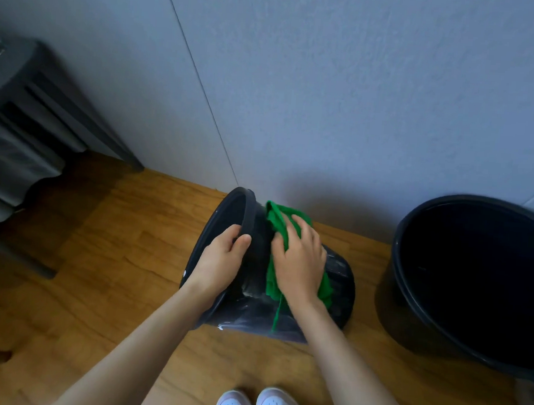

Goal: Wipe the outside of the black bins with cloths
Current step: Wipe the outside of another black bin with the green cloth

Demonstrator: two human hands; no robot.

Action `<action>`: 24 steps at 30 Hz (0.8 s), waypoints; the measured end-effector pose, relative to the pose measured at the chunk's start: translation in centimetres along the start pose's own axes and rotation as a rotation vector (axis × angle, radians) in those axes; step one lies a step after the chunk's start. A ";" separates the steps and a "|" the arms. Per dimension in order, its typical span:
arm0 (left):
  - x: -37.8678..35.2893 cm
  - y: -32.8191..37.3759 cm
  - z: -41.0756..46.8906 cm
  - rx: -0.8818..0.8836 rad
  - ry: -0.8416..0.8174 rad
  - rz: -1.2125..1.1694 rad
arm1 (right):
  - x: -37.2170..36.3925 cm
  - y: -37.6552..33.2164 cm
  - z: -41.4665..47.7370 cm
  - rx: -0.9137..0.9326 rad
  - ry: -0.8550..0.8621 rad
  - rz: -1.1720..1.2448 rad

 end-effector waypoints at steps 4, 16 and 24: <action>-0.2 0.3 -0.5 0.006 0.001 -0.018 | 0.4 5.6 1.6 -0.273 -0.108 -0.020; -0.3 -0.2 -0.5 0.054 0.065 -0.046 | -1.2 -0.9 -5.1 0.078 0.154 -0.052; 0.9 -2.0 0.3 0.128 0.076 -0.025 | -0.2 6.0 -0.6 -0.229 -0.026 -0.054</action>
Point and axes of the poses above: each hand's wrist, its own z-axis towards the middle knuckle, its own x-axis out of the back of the hand, y = z × x, the point moved 1 cm from there along z, towards the middle knuckle, and after that the axes turned 2 degrees about -y, right-handed, at the moved point
